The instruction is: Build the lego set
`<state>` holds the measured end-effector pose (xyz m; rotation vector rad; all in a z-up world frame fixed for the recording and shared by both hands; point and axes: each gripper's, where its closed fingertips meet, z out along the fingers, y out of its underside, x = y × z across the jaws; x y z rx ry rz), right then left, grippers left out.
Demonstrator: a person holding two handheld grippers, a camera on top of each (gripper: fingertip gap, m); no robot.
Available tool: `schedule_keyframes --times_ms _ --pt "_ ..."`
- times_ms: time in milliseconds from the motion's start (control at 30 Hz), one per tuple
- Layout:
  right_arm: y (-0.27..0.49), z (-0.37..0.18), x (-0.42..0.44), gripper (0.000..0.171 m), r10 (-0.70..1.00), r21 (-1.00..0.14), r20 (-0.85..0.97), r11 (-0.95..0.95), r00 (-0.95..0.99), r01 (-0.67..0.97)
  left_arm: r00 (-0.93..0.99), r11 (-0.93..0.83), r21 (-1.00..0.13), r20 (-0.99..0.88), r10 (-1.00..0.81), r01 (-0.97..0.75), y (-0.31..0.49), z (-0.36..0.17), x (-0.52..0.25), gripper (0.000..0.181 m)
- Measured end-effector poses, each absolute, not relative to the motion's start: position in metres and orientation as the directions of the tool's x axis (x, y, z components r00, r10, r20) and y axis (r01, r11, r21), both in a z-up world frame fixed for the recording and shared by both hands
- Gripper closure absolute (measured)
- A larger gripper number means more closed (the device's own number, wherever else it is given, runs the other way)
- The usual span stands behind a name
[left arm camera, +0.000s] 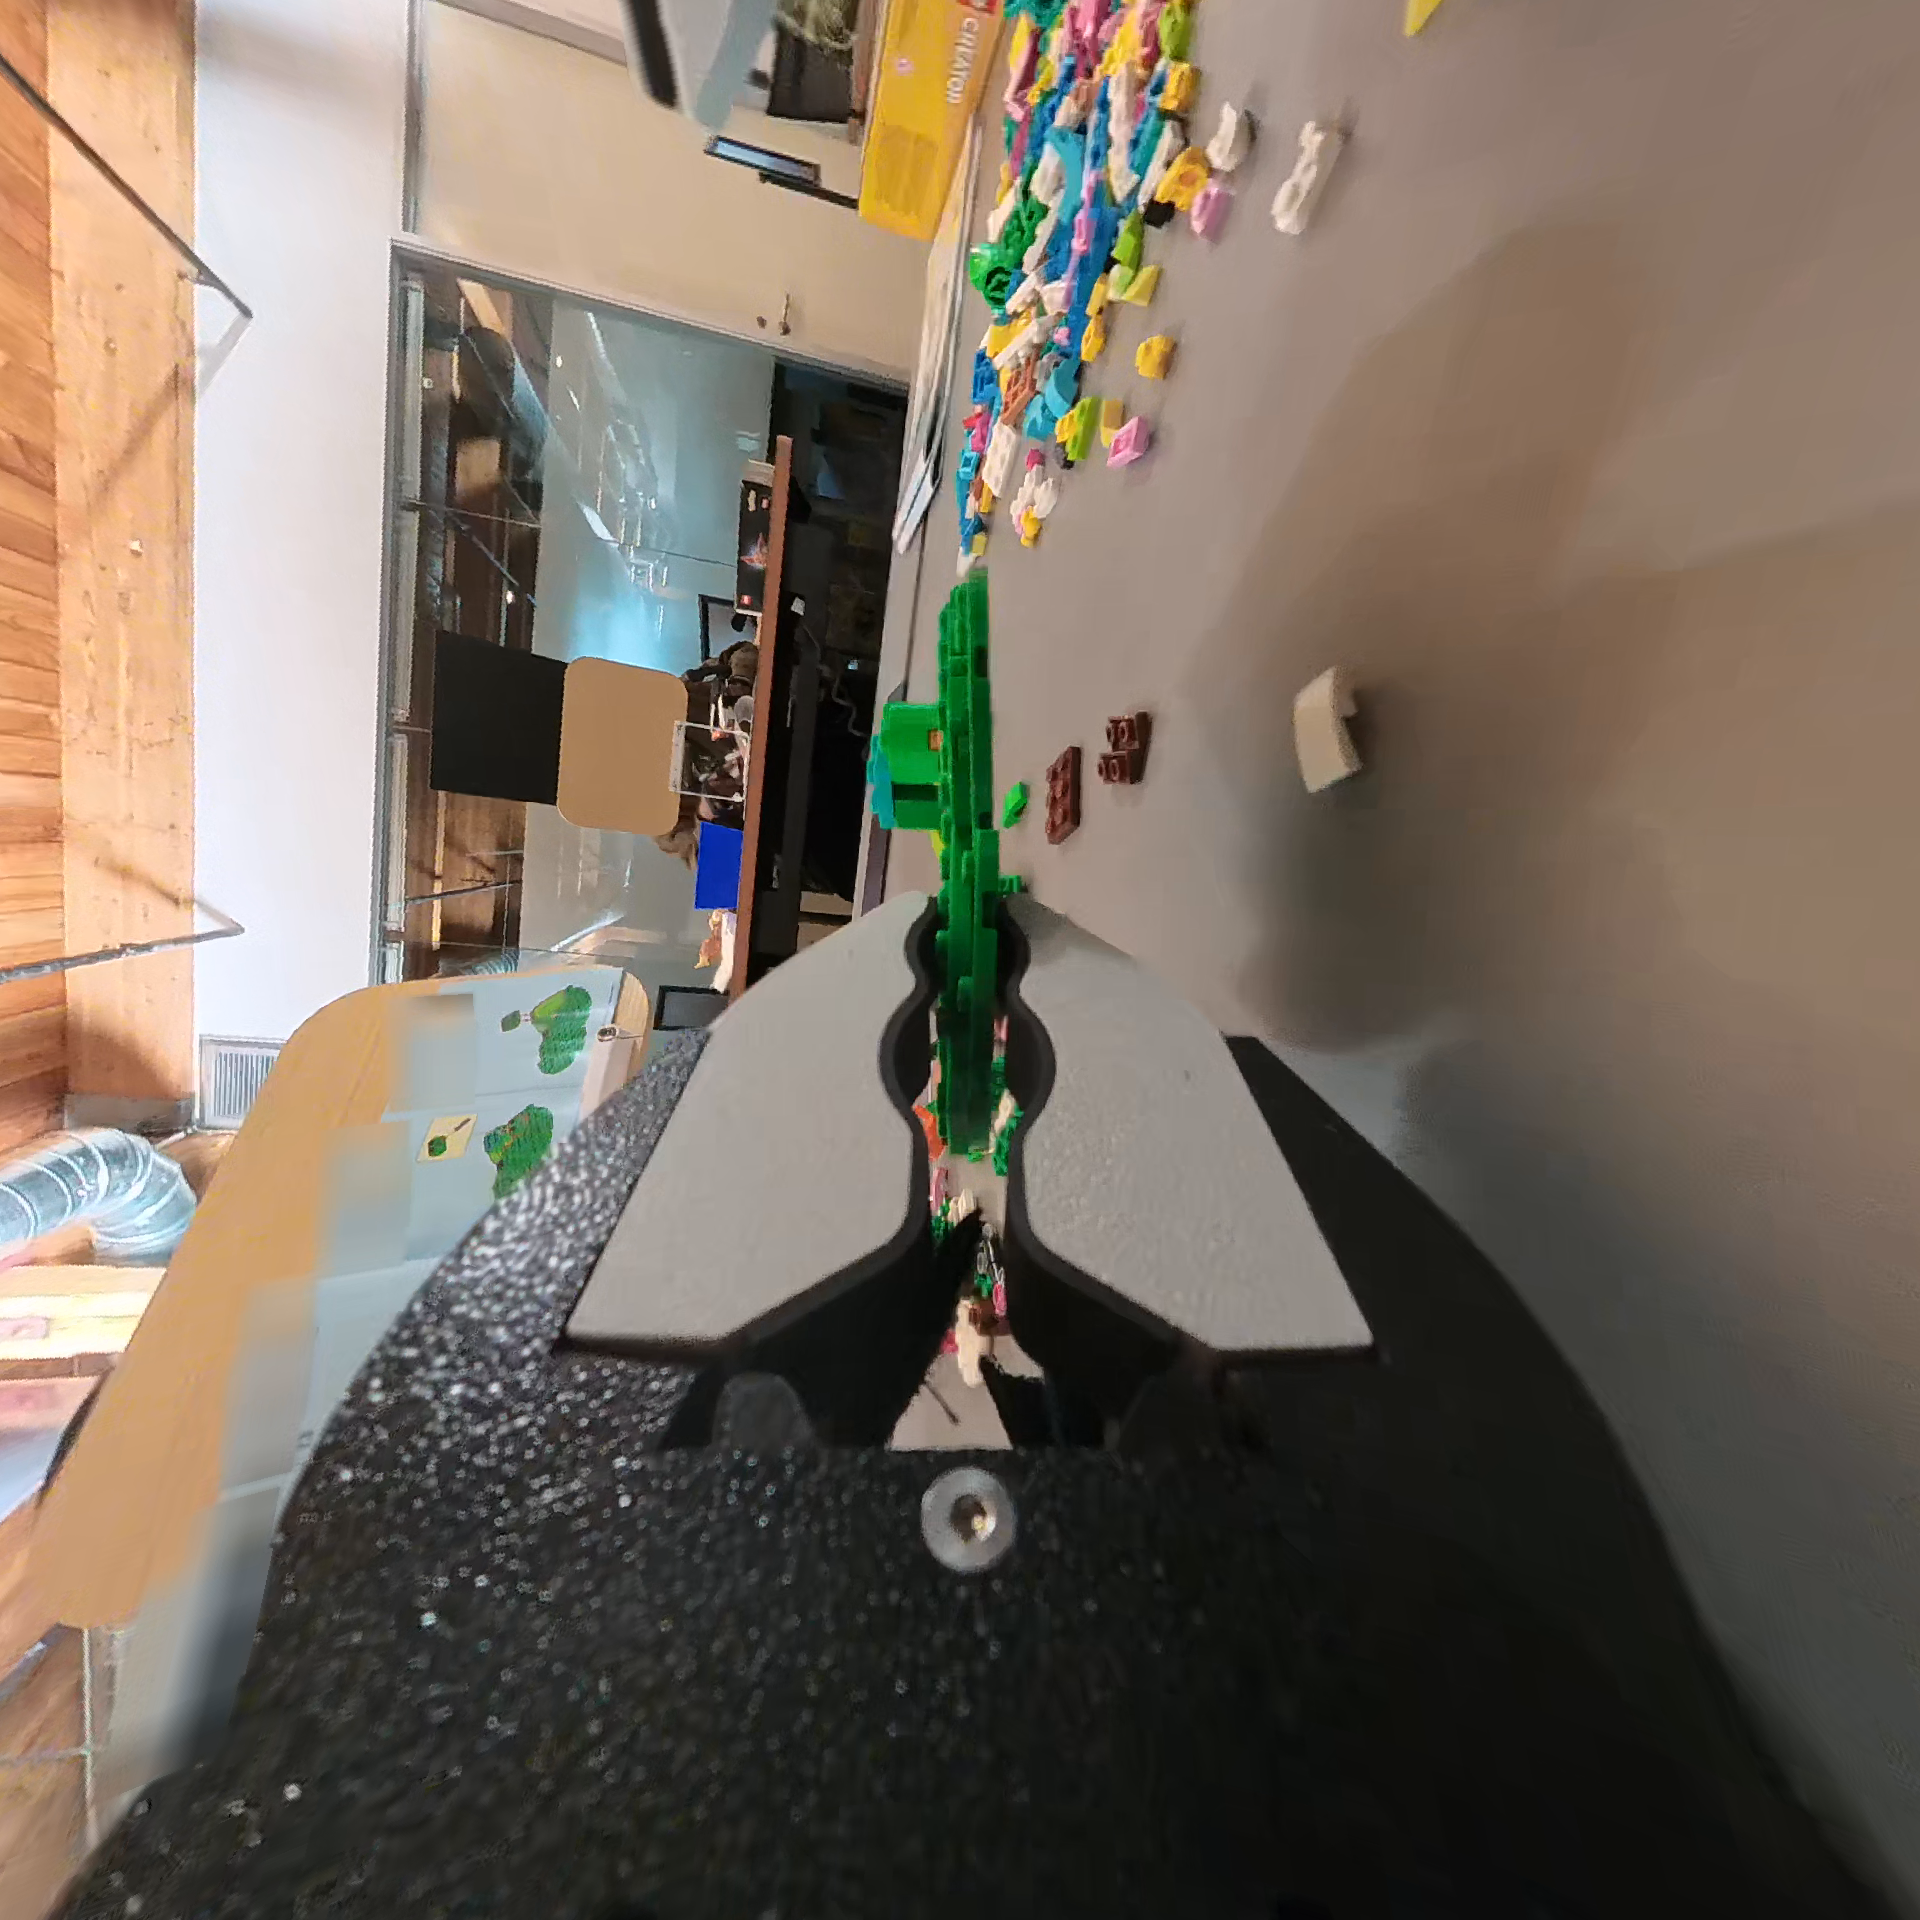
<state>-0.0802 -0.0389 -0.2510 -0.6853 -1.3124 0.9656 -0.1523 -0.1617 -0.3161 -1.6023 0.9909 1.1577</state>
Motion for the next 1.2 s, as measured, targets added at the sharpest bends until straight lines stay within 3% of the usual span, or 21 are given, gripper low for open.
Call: schedule_keyframes --times_ms 400,667,767,933,1033,1200 --pt "-0.029 -0.249 -0.079 0.149 0.872 -0.868 0.489 0.486 -0.008 -0.1 0.229 -0.633 -0.023 -0.942 -0.245 -0.773 -0.276 -0.315 -0.246 0.173" --pt "-0.02 -0.242 -0.075 0.15 0.878 -0.874 0.479 0.479 0.021 -0.079 0.173 -0.694 0.078 -0.943 -0.285 -0.715 -0.302 -0.316 -0.277 0.173" --pt "-0.021 -0.245 -0.075 0.15 0.879 -0.878 0.476 0.475 -0.001 -0.054 0.233 -0.726 0.069 -0.923 -0.307 -0.684 -0.31 -0.329 -0.287 0.173" --pt "-0.042 -0.267 -0.095 0.154 0.842 -0.86 0.472 0.505 -0.26 0.073 0.432 -0.751 -0.019 -0.828 -0.358 -0.66 -0.315 -0.34 -0.282 0.166" --pt "-0.049 -0.278 -0.118 0.156 0.774 -0.816 0.461 0.562 -0.434 0.135 0.506 -0.762 0.007 -0.744 -0.436 -0.648 -0.319 -0.348 -0.279 0.149" --pt "-0.043 -0.299 -0.182 0.159 0.696 -0.772 0.29 0.576 -0.657 0.269 0.609 -0.796 0.021 -0.632 -0.48 -0.605 -0.326 -0.351 -0.269 0.141"
